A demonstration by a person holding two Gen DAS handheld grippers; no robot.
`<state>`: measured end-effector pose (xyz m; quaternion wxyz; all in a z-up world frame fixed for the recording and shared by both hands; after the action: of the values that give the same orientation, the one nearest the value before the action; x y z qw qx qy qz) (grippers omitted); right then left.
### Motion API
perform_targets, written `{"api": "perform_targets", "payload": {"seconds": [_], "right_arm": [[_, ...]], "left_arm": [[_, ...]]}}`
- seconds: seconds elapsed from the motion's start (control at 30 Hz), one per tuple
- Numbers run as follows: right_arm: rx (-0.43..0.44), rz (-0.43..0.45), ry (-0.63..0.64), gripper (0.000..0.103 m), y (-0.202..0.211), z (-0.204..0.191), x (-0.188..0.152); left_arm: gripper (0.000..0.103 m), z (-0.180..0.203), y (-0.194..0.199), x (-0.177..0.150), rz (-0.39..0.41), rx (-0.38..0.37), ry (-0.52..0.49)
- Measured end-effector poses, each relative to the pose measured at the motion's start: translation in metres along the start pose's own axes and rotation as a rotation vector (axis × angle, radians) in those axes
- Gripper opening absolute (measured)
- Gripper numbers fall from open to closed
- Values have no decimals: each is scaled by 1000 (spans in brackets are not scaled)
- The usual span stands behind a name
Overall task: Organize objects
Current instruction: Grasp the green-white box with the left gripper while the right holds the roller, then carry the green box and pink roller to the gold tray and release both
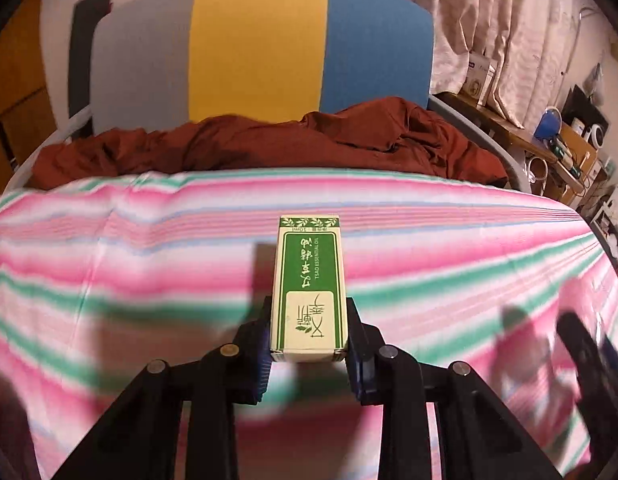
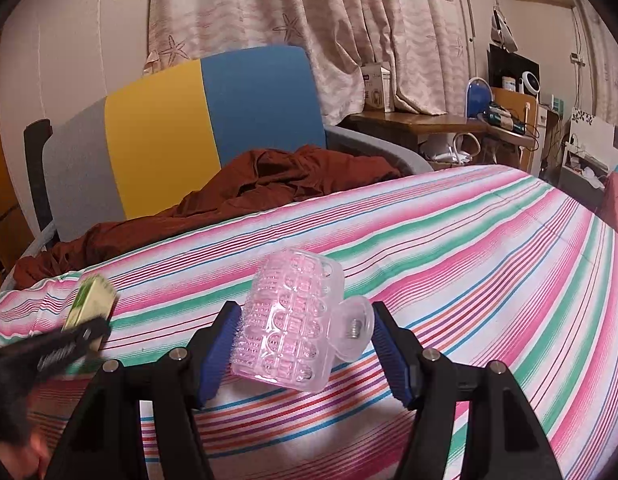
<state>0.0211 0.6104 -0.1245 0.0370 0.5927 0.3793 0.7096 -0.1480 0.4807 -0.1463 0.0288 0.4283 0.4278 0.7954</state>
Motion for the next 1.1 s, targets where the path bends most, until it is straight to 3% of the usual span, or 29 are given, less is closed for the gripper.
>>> {"api": "perform_targets", "payload": {"seconds": [0.63,0.8,1.1], "right_arm": [[29,111,87,66,79,-16,-24],[36,106,101,66,88,-19,-30],[144,86,197,66,124,-46,-50]], "left_arm": [[31,5,177,-115,157,-59,-161],[31,-29,223,-132,163,-79,-71],[31,-120,287,-128,203,-13,93]]}}
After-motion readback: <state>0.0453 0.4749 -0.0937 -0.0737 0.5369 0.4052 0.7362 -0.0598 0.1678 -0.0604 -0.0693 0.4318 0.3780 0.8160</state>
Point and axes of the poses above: each gripper's, at about its wrist camera, not at the fingertips, and y roughly against the way its jaws point, z to its right, x to its top, the point moved 7 cm from there along -y, roughly the way its jaws point, and after that the axes turned 12 degrees about -x, right-handed, at the moved point
